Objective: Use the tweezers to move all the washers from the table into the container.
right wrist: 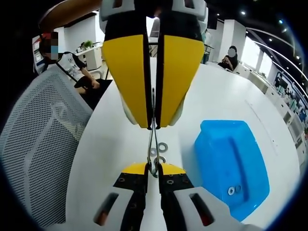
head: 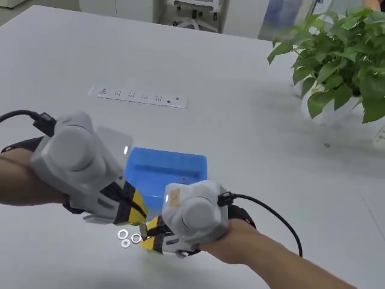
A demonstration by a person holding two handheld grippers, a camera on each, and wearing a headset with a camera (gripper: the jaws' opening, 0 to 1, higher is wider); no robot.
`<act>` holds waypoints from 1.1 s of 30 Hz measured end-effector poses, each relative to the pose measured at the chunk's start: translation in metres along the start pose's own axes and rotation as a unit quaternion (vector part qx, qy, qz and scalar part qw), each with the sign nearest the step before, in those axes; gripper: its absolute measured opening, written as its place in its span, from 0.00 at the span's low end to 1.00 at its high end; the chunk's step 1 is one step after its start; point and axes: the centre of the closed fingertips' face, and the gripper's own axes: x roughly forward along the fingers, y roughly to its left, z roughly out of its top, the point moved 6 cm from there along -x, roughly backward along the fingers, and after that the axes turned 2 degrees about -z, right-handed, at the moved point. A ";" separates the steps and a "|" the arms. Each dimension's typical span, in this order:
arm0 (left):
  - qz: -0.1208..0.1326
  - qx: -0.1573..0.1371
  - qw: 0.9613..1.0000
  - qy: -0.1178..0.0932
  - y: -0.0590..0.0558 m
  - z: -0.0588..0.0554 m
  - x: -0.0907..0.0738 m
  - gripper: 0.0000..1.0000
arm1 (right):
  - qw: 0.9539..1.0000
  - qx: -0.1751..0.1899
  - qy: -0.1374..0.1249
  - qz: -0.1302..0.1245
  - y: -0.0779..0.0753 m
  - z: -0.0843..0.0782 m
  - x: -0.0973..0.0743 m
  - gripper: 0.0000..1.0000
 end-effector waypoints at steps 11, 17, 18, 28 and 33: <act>0.003 0.007 1.000 -0.011 0.002 0.012 -0.010 0.06 | 1.000 -0.001 -0.003 -0.012 -0.003 0.008 -0.015 0.10; 0.002 0.016 1.000 -0.011 0.004 0.020 -0.015 0.06 | 1.000 -0.003 -0.003 -0.016 -0.004 0.012 -0.024 0.10; 0.002 0.017 1.000 -0.011 0.004 0.021 -0.015 0.06 | 1.000 -0.003 -0.003 -0.017 -0.005 0.013 -0.025 0.10; 0.001 0.026 1.000 -0.015 0.011 0.033 -0.023 0.06 | 1.000 0.001 -0.002 -0.027 -0.013 0.018 -0.038 0.10; 0.001 0.032 0.999 -0.018 0.016 0.040 -0.025 0.06 | 0.999 0.003 -0.005 -0.033 -0.018 0.020 -0.043 0.10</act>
